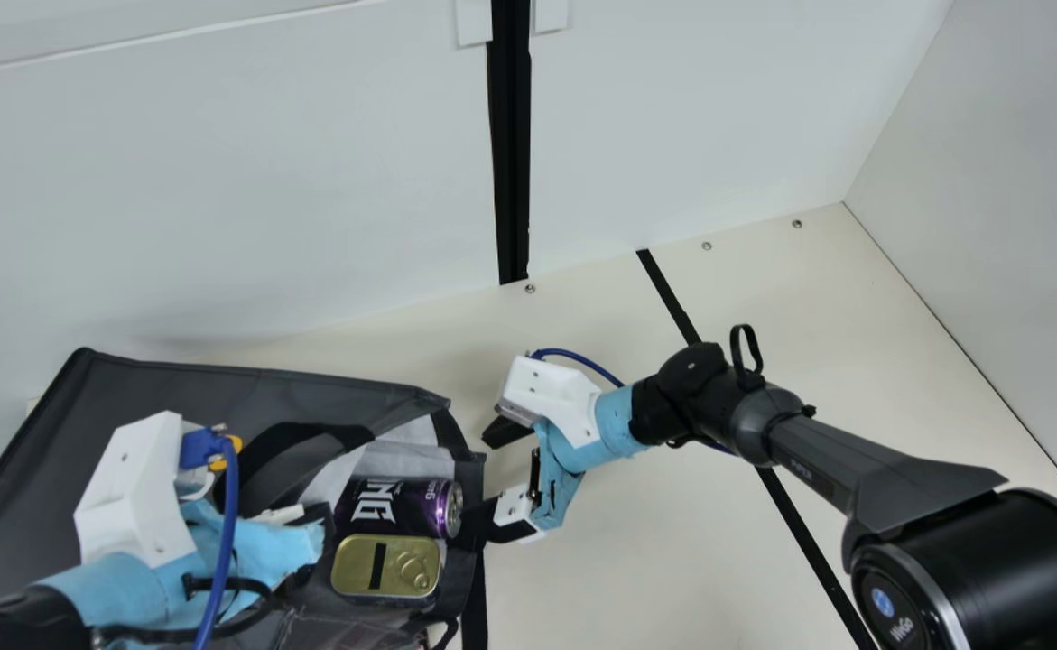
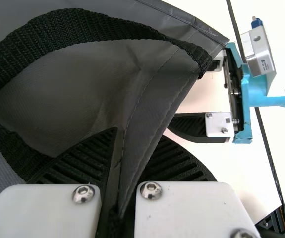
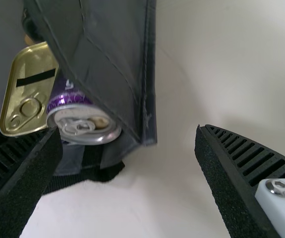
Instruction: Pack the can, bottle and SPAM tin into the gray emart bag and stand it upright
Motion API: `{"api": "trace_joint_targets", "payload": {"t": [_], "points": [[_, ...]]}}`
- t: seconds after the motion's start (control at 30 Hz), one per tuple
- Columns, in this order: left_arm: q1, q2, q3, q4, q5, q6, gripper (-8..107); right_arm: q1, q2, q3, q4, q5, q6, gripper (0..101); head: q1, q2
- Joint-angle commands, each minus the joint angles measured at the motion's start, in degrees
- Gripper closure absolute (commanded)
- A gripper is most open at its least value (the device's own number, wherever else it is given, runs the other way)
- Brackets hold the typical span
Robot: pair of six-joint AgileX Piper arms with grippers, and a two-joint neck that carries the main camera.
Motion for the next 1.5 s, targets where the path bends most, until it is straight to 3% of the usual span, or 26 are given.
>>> {"api": "trace_joint_targets", "payload": {"t": [0.0, 0.9, 1.23, 1.47], "points": [[0.0, 0.0, 0.0, 0.0, 0.0, 0.0, 107, 0.43, 0.5, -0.42, 0.17, -0.07, -0.45, 6, -1.3, -0.14], [0.0, 0.0, 0.0, 0.0, 0.0, 0.0, 107, 7.24, 6.9, -6.27, 4.8, -1.51, -3.25, 6, -1.3, -0.14], [0.0, 0.0, 0.0, 0.0, 0.0, 0.0, 107, 6.62, 7.18, -5.92, 4.15, -1.06, -3.6, 6, -1.3, -0.14], [0.0, 0.0, 0.0, 0.0, 0.0, 0.0, 107, 5.74, 6.62, -4.72, 3.33, -0.64, -3.8, 51, -1.3, -0.14]]}}
